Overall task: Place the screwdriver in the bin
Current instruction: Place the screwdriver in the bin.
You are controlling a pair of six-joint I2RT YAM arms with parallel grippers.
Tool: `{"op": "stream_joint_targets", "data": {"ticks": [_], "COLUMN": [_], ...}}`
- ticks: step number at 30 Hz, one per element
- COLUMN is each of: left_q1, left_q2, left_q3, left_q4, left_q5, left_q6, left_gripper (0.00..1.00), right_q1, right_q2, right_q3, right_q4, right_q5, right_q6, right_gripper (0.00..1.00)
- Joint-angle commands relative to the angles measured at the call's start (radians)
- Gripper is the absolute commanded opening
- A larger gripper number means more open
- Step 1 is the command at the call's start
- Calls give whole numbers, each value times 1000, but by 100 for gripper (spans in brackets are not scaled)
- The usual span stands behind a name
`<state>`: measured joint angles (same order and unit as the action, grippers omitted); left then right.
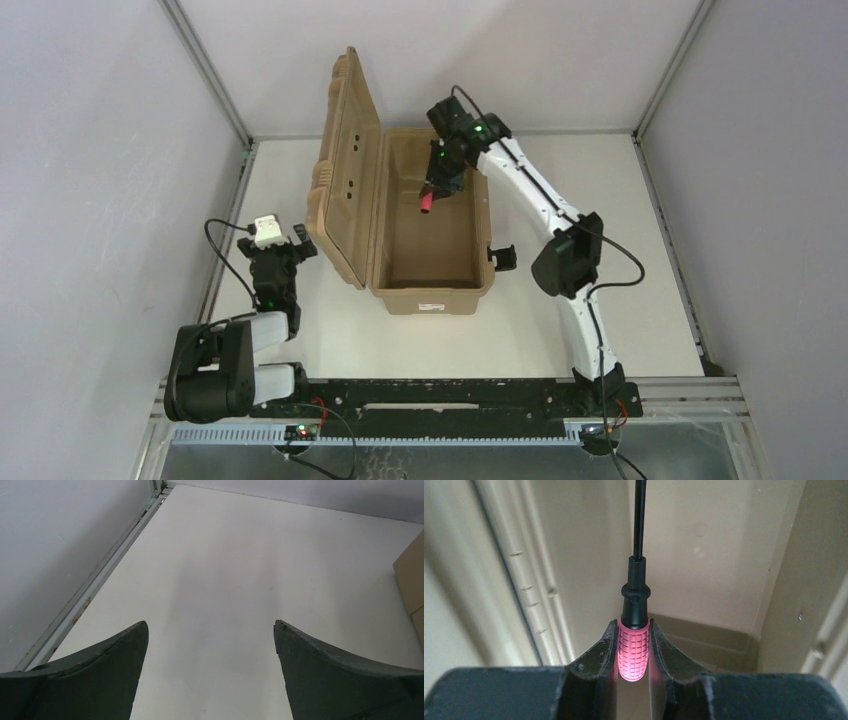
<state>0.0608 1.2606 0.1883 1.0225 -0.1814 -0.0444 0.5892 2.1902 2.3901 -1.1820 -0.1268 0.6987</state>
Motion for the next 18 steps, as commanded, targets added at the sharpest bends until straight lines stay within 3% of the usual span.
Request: {"op": "stream_joint_targets", "data": {"ticks": [1,18], "left_q1": [-4,-4], "left_q2": [-3,-3], "left_q3": [5,5], "left_q4": [28,28], "left_q5": [-10,-10], "left_q6": [17,17], "left_gripper": [100,100], "right_q1": [35,60], "right_q2": [77,282], "right_q3": [40,-40], "right_q4": [-44,-47], "right_q5": [98,231], "right_q6": [35,-81], "right_gripper": [0,0]}}
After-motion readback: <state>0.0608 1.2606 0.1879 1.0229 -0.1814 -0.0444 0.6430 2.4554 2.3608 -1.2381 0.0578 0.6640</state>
